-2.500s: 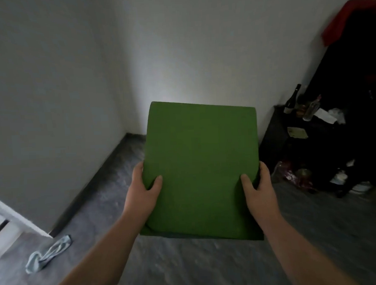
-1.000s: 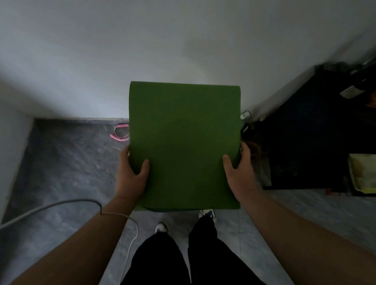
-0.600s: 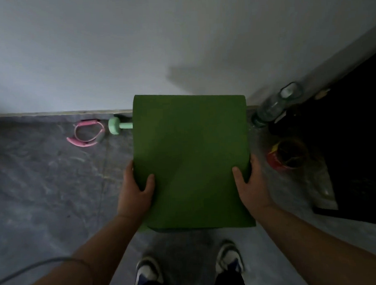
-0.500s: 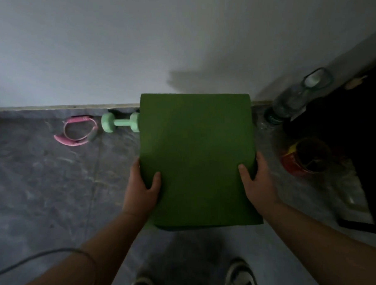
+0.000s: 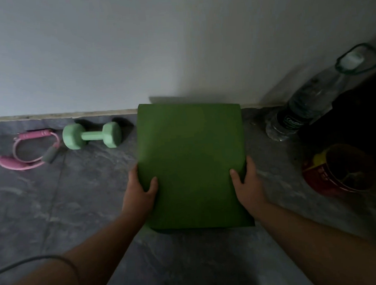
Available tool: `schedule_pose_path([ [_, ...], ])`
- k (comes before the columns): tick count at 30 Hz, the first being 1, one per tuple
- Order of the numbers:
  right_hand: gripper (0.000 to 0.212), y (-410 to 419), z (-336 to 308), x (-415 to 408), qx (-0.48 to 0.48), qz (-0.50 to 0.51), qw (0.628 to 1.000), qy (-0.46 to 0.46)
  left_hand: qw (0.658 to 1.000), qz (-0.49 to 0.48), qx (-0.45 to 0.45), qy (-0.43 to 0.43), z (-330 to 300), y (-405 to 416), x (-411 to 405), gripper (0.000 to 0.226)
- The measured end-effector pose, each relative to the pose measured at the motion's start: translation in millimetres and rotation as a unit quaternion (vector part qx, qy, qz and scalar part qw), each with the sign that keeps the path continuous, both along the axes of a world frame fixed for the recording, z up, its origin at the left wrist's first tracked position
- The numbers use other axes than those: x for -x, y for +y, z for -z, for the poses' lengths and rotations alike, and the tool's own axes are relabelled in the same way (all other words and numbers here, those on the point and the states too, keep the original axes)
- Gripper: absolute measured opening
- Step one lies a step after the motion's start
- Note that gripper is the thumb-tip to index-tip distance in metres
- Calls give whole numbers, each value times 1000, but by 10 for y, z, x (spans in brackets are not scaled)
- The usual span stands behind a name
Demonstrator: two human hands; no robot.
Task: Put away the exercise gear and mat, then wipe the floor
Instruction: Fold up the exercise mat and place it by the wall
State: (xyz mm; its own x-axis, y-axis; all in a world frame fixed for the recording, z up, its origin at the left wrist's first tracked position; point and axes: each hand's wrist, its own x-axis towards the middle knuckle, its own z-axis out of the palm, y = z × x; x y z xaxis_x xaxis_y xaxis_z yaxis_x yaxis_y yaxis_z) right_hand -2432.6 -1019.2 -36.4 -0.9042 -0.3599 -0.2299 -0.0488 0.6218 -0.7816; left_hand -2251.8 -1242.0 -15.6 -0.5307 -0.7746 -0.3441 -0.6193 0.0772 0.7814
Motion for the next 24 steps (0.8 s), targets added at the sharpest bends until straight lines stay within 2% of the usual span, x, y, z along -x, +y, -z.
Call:
schedule_pose_path([
  [6, 70, 25, 99, -64, -27, 4, 1000, 14, 1000, 0, -1, -6, 5, -17, -76, 69],
  [11, 66, 87, 182, -21, -26, -11, 999, -22, 999, 14, -28, -35, 98, 0, -126, 71],
  [15, 61, 25, 188, 51, -39, -25, 999, -27, 997, 18, -15, -70, 113, 15, -25, 71],
  [17, 62, -6, 196, 69, -82, -28, 996, -24, 996, 32, 3, -86, 123, -10, -11, 70],
  [21, 67, -80, 196, 23, -211, -49, 973, 85, 975, 91, 69, -189, 224, -114, 9, 77],
  [24, 74, -89, 173, -25, -237, -60, 965, 91, 968, 103, 83, -213, 253, -66, 31, 82],
])
